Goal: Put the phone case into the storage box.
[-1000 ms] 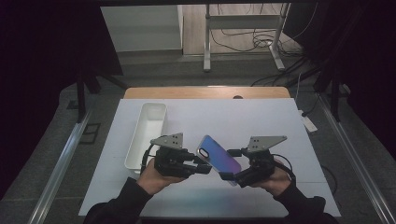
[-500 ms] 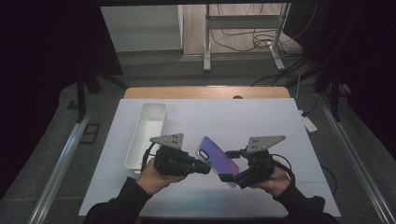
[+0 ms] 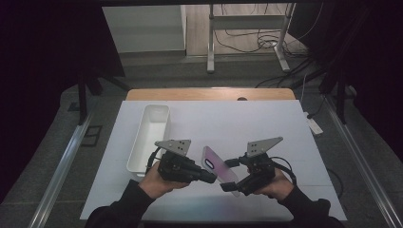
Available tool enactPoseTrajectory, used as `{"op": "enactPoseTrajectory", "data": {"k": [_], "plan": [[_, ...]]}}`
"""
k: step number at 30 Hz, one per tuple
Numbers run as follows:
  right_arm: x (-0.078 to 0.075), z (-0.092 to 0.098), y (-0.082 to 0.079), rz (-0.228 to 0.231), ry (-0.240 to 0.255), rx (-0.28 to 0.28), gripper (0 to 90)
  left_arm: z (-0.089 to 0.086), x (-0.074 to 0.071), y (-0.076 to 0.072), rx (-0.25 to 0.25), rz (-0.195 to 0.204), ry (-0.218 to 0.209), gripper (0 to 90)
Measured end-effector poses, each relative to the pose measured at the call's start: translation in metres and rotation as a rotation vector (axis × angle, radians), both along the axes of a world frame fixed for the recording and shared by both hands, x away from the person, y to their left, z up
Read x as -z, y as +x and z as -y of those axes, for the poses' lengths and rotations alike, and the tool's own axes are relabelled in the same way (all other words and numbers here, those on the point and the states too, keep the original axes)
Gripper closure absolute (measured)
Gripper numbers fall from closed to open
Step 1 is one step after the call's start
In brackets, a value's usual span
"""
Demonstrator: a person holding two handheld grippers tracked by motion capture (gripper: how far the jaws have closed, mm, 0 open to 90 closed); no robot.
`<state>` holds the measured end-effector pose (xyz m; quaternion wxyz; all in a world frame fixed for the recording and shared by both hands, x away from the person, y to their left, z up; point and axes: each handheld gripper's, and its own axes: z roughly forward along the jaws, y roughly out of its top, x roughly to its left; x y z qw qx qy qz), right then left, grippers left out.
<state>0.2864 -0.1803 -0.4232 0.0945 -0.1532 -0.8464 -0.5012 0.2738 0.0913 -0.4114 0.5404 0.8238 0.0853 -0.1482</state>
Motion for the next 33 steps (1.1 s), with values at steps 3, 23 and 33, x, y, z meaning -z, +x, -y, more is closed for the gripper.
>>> {"op": "enactPoseTrajectory", "data": {"k": [3, 23, 33], "plan": [[0.001, 0.000, 0.000, -0.001, -0.010, 0.003, 13.4, 0.000, 0.001, 0.000, -0.003, 0.008, 0.013, 88.0], [0.003, 0.003, 0.002, 0.066, -0.136, 0.076, 4.3, -0.014, 0.002, 0.008, -0.160, 0.018, 0.095, 87.9], [0.001, 0.006, 0.002, 0.098, -0.132, 0.112, 1.1, -0.020, 0.000, 0.010, -0.230, 0.022, 0.110, 87.9]]}}
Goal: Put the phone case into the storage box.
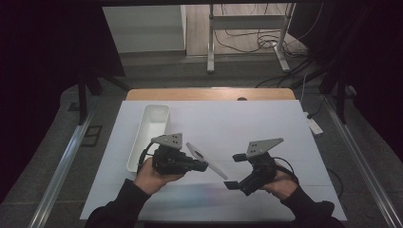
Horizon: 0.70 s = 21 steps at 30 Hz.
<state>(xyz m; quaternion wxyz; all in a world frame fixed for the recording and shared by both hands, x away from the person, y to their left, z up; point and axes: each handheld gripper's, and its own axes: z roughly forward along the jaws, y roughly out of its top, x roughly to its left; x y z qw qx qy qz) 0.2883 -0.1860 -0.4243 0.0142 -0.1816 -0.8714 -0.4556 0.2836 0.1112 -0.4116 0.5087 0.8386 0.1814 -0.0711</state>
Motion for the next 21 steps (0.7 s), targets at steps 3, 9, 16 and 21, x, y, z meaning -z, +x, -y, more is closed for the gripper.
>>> {"op": "enactPoseTrajectory", "data": {"k": [3, 9, 16, 21], "plan": [[0.000, 0.001, 0.000, 0.010, -0.004, 0.015, 1.1, -0.002, 0.000, 0.001, -0.028, 0.001, 0.001, 87.9], [0.000, 0.007, 0.001, 0.030, -0.020, 0.070, 1.1, -0.007, -0.002, 0.003, -0.083, 0.017, 0.022, 87.9], [0.001, 0.013, 0.002, 0.040, -0.047, 0.122, 0.9, -0.011, -0.005, 0.004, -0.121, 0.036, 0.050, 87.9], [0.003, 0.017, 0.001, 0.047, -0.059, 0.149, 0.7, -0.013, -0.006, 0.006, -0.148, 0.045, 0.069, 87.9]]}}
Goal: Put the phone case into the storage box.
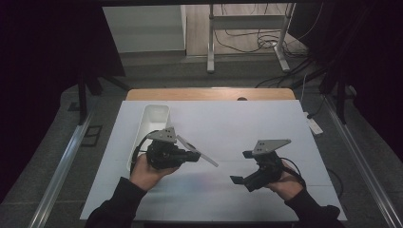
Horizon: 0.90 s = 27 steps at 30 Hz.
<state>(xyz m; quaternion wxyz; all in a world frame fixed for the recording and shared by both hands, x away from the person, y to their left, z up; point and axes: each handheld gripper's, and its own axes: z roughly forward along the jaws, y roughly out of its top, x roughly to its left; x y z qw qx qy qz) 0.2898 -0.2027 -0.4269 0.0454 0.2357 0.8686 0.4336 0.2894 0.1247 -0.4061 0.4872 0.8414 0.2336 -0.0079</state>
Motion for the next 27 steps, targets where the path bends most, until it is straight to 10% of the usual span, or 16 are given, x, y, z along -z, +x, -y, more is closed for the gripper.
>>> {"op": "enactPoseTrajectory", "data": {"k": [27], "plan": [[0.004, 0.023, -0.009, 0.026, -0.038, 0.099, 0.4, -0.004, -0.004, 0.014, -0.082, 0.053, 0.068, 87.9]]}}
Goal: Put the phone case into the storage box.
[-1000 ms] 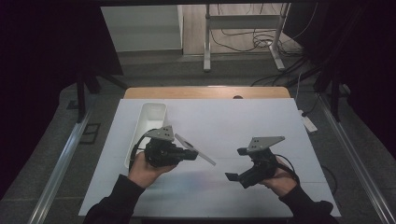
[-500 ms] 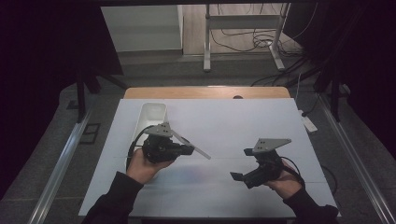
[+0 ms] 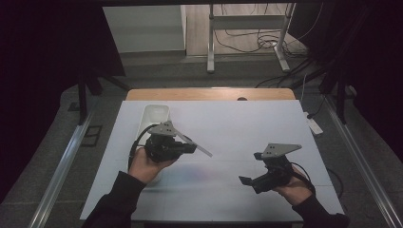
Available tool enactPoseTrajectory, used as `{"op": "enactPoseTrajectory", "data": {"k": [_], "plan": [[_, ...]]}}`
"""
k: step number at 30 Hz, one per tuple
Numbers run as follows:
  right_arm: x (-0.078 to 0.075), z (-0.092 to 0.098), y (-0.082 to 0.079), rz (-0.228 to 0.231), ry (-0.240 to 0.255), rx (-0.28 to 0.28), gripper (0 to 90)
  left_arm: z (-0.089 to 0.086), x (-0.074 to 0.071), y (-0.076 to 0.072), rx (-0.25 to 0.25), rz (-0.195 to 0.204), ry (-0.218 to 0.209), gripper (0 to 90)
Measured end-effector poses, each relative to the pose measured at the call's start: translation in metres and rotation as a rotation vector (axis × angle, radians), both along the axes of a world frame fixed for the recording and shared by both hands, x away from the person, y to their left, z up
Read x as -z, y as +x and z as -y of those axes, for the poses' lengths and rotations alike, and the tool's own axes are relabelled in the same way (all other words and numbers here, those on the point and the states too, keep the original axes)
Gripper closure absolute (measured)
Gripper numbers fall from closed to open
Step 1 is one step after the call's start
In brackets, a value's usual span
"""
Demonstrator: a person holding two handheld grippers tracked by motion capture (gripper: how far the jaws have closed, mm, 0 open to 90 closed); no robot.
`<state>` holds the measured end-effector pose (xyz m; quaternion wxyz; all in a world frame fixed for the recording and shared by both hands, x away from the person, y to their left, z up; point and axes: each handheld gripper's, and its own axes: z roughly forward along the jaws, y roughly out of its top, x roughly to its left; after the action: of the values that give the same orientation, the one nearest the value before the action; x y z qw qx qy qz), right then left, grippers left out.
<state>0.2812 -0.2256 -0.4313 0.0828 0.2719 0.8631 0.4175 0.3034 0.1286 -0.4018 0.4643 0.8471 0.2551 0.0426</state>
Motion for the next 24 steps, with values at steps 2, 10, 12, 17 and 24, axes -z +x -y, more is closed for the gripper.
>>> {"op": "enactPoseTrajectory", "data": {"k": [2, 10, 12, 17, 24], "plan": [[0.001, 0.002, -0.001, 0.003, -0.003, 0.010, 0.2, -0.001, -0.001, 0.003, -0.012, 0.006, 0.002, 87.9], [0.003, 0.010, -0.004, 0.011, -0.020, 0.044, 0.0, -0.003, -0.003, 0.007, -0.038, 0.018, 0.010, 87.9], [0.004, 0.013, -0.006, 0.016, -0.024, 0.058, 0.0, -0.003, -0.003, 0.008, -0.045, 0.019, 0.013, 87.9], [0.005, 0.019, -0.008, 0.021, -0.030, 0.073, 0.0, -0.005, -0.003, 0.011, -0.060, 0.023, 0.026, 87.9], [0.006, 0.028, -0.011, 0.033, -0.042, 0.120, 0.0, -0.009, -0.005, 0.014, -0.076, 0.031, 0.031, 87.9]]}}
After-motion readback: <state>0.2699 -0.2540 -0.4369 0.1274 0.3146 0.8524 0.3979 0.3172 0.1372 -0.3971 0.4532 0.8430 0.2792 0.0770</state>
